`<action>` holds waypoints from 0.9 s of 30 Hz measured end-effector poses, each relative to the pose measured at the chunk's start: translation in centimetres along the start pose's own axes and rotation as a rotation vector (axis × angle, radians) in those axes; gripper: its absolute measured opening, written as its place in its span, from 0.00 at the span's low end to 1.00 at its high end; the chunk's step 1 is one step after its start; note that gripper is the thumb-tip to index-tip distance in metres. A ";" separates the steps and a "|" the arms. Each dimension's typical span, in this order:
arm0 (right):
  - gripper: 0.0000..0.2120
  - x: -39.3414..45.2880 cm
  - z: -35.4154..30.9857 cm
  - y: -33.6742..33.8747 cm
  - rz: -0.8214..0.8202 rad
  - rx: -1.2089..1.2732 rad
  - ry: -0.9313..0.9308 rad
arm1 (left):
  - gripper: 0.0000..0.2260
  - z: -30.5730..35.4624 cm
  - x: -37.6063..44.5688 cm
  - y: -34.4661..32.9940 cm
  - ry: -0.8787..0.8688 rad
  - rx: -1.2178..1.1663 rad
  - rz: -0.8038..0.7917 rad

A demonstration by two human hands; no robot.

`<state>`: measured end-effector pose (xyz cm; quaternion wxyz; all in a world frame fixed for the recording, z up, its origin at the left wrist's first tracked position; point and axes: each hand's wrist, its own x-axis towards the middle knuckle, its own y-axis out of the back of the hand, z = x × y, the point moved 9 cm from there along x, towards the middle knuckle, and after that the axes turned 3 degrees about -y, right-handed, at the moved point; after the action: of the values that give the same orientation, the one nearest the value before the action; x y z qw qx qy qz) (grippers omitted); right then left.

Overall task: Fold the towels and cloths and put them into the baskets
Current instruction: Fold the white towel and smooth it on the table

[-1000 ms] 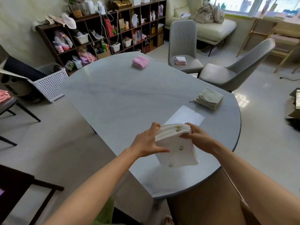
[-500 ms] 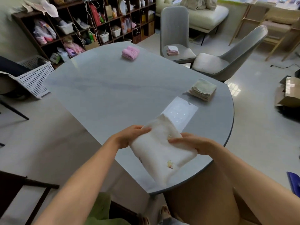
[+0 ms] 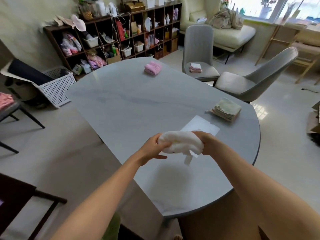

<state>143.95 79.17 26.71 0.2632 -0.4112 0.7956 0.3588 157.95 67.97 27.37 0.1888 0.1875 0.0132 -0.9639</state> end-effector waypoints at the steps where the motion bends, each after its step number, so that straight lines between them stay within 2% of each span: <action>1: 0.03 -0.3 -0.5 -0.1 -0.008 0.098 0.007 | 0.13 0.6 0.0 0.3 -0.035 0.041 0.050; 3: 0.04 -0.7 -1.2 -0.7 -0.040 0.197 0.029 | 0.09 1.7 -0.1 1.1 -0.103 0.117 0.179; 5: 0.04 -1.3 -1.8 -1.2 -0.060 0.152 0.088 | 0.07 2.6 -0.3 1.9 -0.148 0.205 0.286; 9: 0.07 -0.7 -0.4 -0.9 -0.012 0.090 0.055 | 0.12 4.0 -0.7 3.0 -0.232 0.353 0.363; 10: 0.09 -0.4 0.2 -0.3 0.027 0.140 0.041 | 0.13 4.5 -0.8 2.9 -0.254 0.338 0.370; 13: 0.18 -0.4 1.4 2.0 0.146 0.584 0.026 | 0.21 6.6 -1.4 2.1 -0.423 0.441 0.395; 15: 0.17 -1.0 1.3 3.3 0.199 0.750 0.080 | 0.24 7.4 -2.1 1.0 -0.586 0.565 0.370; 17: 0.13 -1.8 0.4 3.5 0.196 0.763 0.183 | 0.25 6.9 -2.8 0.8 -0.645 0.585 0.426; 19: 0.12 -2.6 -0.6 3.3 0.167 0.715 0.301 | 0.26 5.5 -2.8 1.2 -0.508 0.324 0.487; 22: 0.16 -3.6 -0.5 2.9 0.126 0.640 0.377 | 0.26 0.7 -1.3 0.5 -0.050 -0.359 0.273; 24: 0.16 -4.2 0.0 2.8 0.078 0.623 0.408 | 0.25 -1.3 -1.2 0.0 0.145 -0.692 0.149; 25: 0.15 -4.4 0.2 2.6 0.046 0.602 0.419 | 0.25 -1.9 -1.2 -0.1 0.204 -0.750 0.114; 27: 0.15 -4.9 0.3 2.0 -0.026 0.542 0.435 | 0.29 -2.5 -0.8 -1.1 0.288 -0.704 0.042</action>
<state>144.90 82.51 30.74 0.1919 -0.4033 0.8940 0.0350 159.15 69.49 25.30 0.2574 0.2449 0.3660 -0.8601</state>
